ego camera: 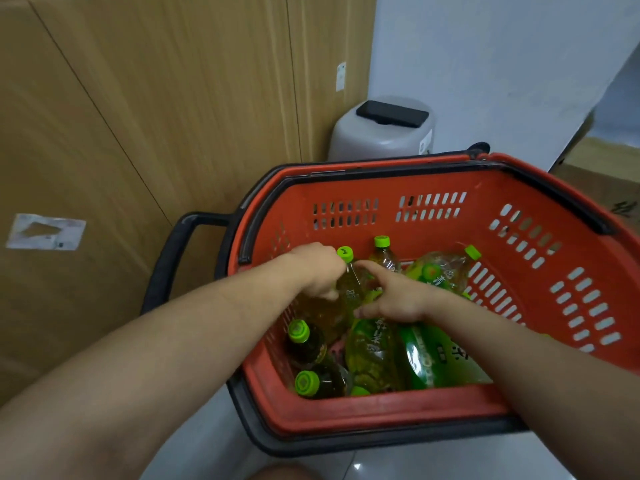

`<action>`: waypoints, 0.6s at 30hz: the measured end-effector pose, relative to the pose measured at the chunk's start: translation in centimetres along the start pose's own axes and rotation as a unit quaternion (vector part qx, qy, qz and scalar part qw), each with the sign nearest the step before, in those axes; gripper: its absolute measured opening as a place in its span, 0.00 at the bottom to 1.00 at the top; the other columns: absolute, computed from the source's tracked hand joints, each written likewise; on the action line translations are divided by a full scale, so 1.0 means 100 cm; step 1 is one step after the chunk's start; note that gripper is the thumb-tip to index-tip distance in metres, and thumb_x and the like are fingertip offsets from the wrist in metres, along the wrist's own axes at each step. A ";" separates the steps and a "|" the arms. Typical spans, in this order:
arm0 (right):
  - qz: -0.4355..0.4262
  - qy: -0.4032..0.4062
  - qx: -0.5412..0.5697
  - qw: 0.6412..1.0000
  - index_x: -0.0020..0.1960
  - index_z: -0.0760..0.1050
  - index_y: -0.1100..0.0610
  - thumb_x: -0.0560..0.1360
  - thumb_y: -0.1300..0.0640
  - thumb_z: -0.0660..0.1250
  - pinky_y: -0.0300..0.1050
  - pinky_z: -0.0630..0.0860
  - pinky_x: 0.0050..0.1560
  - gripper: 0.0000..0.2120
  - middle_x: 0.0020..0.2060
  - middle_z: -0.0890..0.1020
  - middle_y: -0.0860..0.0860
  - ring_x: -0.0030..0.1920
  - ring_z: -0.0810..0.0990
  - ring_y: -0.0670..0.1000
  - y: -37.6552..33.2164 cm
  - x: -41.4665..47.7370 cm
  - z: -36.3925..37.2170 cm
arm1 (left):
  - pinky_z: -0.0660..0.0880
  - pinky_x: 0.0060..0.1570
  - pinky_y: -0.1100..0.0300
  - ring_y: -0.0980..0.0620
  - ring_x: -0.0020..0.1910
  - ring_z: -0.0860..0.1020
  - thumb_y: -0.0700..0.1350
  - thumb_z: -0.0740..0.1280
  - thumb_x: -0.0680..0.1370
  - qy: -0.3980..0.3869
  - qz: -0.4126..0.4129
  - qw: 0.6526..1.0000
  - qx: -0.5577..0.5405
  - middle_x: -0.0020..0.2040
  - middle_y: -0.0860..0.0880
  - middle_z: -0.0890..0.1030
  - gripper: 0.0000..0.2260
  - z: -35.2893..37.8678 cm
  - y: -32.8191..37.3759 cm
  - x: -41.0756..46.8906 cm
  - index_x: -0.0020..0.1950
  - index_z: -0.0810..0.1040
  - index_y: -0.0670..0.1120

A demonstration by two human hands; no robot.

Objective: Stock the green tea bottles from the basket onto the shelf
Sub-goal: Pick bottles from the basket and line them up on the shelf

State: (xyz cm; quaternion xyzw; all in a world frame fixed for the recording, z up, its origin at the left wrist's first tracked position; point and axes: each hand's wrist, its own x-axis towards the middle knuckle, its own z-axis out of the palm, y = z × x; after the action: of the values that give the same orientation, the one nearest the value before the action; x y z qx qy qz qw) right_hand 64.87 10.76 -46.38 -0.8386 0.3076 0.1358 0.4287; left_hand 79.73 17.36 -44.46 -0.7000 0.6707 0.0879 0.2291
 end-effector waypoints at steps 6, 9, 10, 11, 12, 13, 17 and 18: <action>-0.142 0.146 0.119 0.972 0.76 0.49 0.42 0.61 0.48 0.81 0.47 0.68 0.69 0.55 0.69 0.70 0.47 0.69 0.70 0.51 -0.015 0.000 0.000 | 0.69 0.32 0.54 0.49 0.32 0.74 0.60 0.65 0.69 0.398 -0.105 0.864 -0.290 0.29 0.49 0.75 0.17 -0.036 -0.012 -0.041 0.34 0.73 0.46; -0.123 0.244 0.057 0.960 0.71 0.59 0.46 0.59 0.44 0.81 0.47 0.74 0.61 0.47 0.62 0.77 0.48 0.61 0.76 0.50 -0.013 0.000 -0.004 | 0.72 0.31 0.55 0.51 0.30 0.77 0.60 0.68 0.72 0.359 -0.100 0.806 -0.459 0.29 0.50 0.79 0.16 -0.031 -0.011 -0.038 0.39 0.77 0.48; -0.096 0.257 0.047 0.961 0.70 0.62 0.48 0.59 0.43 0.81 0.47 0.76 0.58 0.46 0.59 0.79 0.48 0.58 0.78 0.51 -0.009 0.000 -0.007 | 0.75 0.32 0.54 0.51 0.30 0.79 0.60 0.68 0.72 0.294 -0.088 0.796 -0.521 0.31 0.50 0.81 0.15 -0.029 -0.013 -0.036 0.45 0.78 0.48; -0.067 0.267 0.054 0.960 0.70 0.63 0.49 0.58 0.43 0.80 0.48 0.77 0.56 0.45 0.57 0.79 0.49 0.56 0.79 0.52 -0.006 0.001 -0.012 | 0.77 0.36 0.54 0.51 0.34 0.80 0.60 0.69 0.72 0.220 -0.077 0.817 -0.527 0.36 0.50 0.83 0.17 -0.025 -0.016 -0.032 0.51 0.78 0.47; -0.040 0.278 0.076 0.957 0.70 0.63 0.50 0.58 0.42 0.80 0.49 0.78 0.55 0.46 0.57 0.80 0.50 0.54 0.80 0.53 -0.002 0.000 -0.018 | 0.78 0.41 0.54 0.50 0.40 0.81 0.59 0.69 0.73 0.131 -0.067 0.879 -0.453 0.43 0.49 0.84 0.20 -0.021 -0.019 -0.029 0.56 0.78 0.47; -0.016 0.288 0.108 0.951 0.71 0.63 0.51 0.58 0.41 0.80 0.51 0.78 0.55 0.47 0.58 0.79 0.51 0.54 0.80 0.53 0.001 0.000 -0.024 | 0.77 0.47 0.54 0.48 0.48 0.80 0.59 0.68 0.73 0.034 -0.054 0.937 -0.343 0.51 0.48 0.83 0.22 -0.015 -0.018 -0.025 0.60 0.76 0.46; 0.021 0.327 0.195 0.925 0.73 0.60 0.54 0.62 0.42 0.78 0.44 0.73 0.53 0.47 0.64 0.76 0.53 0.53 0.74 0.49 0.009 -0.006 -0.037 | 0.69 0.59 0.54 0.42 0.66 0.71 0.54 0.67 0.76 -0.214 0.030 0.974 -0.074 0.70 0.42 0.70 0.33 0.013 0.014 -0.008 0.75 0.60 0.43; 0.018 0.325 0.200 0.924 0.73 0.60 0.54 0.61 0.42 0.78 0.45 0.73 0.54 0.48 0.65 0.75 0.53 0.55 0.74 0.50 0.009 -0.006 -0.037 | 0.70 0.57 0.54 0.41 0.65 0.71 0.54 0.67 0.76 -0.210 0.048 0.976 -0.041 0.69 0.41 0.71 0.33 0.016 0.019 -0.006 0.75 0.59 0.43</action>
State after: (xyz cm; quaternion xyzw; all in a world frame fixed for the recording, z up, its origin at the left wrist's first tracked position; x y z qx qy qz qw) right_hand 63.74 7.60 -44.47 -0.7277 0.4655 -0.2008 0.4620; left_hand 78.14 18.65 -45.99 -0.6416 0.6360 0.2715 0.3318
